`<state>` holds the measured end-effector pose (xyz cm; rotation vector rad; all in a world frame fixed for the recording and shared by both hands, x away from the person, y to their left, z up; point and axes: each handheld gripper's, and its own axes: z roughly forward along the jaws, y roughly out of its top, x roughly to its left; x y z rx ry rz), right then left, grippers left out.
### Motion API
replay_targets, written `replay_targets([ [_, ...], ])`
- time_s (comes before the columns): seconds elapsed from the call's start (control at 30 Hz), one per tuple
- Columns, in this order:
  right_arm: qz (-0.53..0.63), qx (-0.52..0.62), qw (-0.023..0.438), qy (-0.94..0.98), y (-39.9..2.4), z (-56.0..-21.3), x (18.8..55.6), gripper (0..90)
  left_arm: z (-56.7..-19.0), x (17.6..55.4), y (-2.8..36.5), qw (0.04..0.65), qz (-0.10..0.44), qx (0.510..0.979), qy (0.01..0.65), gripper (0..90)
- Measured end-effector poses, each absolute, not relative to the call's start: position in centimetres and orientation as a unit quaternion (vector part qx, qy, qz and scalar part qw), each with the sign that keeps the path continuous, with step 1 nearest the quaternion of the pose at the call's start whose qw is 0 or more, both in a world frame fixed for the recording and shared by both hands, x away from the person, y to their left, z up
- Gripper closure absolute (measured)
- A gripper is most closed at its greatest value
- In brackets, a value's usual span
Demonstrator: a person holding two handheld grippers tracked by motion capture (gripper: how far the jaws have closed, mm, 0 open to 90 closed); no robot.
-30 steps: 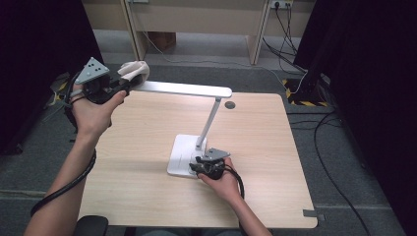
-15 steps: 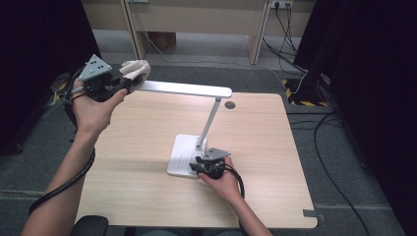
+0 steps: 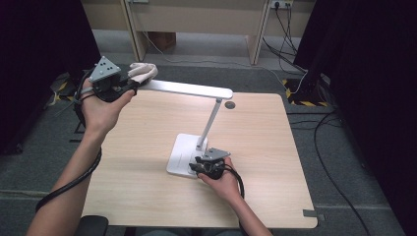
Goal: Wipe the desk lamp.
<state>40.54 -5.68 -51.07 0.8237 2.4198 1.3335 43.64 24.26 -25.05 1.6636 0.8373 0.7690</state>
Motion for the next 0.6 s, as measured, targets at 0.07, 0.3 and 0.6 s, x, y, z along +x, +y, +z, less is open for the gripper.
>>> replay_targets([
  [0.07,0.458,0.283,0.129,0.833,-5.7,-51.1,40.5,61.6,-25.1,43.4,24.1,0.534,0.324,0.7,0.347,80.6],
  [0.3,0.458,0.284,0.13,0.832,-5.7,-51.1,40.5,62.0,-25.3,43.1,23.1,0.537,0.326,0.703,0.335,80.3],
  [0.6,0.459,0.284,0.13,0.831,-5.7,-51.1,40.5,62.4,-25.0,43.4,21.9,0.533,0.32,0.71,0.331,80.1],
])
